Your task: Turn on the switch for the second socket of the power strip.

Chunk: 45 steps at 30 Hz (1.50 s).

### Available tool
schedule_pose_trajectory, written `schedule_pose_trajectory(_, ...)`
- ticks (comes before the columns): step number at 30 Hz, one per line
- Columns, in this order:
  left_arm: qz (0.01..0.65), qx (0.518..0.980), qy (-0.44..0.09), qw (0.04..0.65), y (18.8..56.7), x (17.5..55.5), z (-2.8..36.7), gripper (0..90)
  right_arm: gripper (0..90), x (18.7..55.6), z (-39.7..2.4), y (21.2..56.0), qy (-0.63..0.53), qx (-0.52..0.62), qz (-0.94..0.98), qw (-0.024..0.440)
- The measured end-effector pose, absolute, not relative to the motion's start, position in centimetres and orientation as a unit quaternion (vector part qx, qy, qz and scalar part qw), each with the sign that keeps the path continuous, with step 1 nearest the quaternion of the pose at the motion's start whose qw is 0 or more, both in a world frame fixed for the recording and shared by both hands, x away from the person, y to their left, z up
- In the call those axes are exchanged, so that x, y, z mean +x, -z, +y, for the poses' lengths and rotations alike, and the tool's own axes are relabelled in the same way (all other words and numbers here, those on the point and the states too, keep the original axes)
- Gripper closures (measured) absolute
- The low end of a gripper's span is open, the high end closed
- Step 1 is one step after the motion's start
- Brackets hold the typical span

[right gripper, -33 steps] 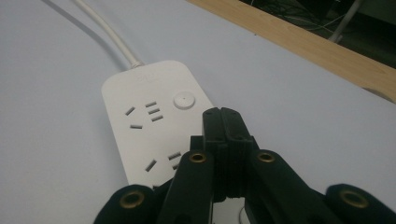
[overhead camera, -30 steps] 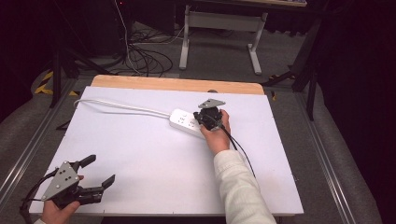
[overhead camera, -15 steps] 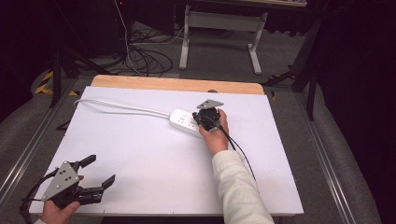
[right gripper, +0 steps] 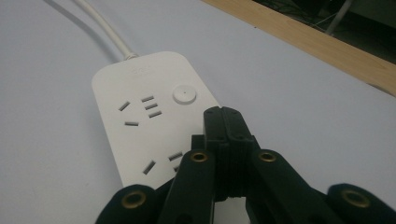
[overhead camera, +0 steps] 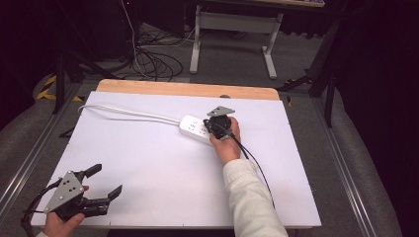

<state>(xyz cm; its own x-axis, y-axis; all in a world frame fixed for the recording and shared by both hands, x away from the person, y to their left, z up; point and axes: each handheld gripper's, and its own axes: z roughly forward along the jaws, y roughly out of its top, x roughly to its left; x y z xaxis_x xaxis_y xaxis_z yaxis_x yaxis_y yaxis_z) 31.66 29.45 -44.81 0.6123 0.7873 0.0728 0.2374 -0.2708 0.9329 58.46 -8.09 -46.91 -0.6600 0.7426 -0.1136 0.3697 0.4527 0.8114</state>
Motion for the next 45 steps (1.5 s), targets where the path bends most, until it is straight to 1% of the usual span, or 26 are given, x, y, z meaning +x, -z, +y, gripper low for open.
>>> schedule_pose_trajectory(21,0.342,0.747,-0.277,0.499,44.77,31.61,29.44,11.7,90.0,58.25,-8.15,46.94,-0.386,0.363,0.814,0.238)
schedule_pose_trajectory(30,0.344,0.747,-0.274,0.500,44.83,31.67,29.32,11.7,90.0,58.36,-8.26,46.89,-0.387,0.361,0.816,0.233)
schedule_pose_trajectory(36,0.344,0.747,-0.273,0.499,44.84,31.70,29.32,11.7,90.0,58.21,-7.75,46.73,-0.365,0.346,0.827,0.251)
schedule_pose_trajectory(40,0.344,0.747,-0.274,0.500,44.83,31.69,29.32,11.7,90.0,58.36,-7.65,46.74,-0.365,0.343,0.831,0.240)
schedule_pose_trajectory(43,0.344,0.747,-0.273,0.500,44.83,31.71,29.32,11.7,90.0,58.29,-7.38,46.71,-0.358,0.338,0.834,0.249)
schedule_pose_trajectory(45,0.341,0.749,-0.276,0.497,44.80,31.72,29.36,11.7,90.0,58.33,-7.44,46.69,-0.359,0.340,0.834,0.246)
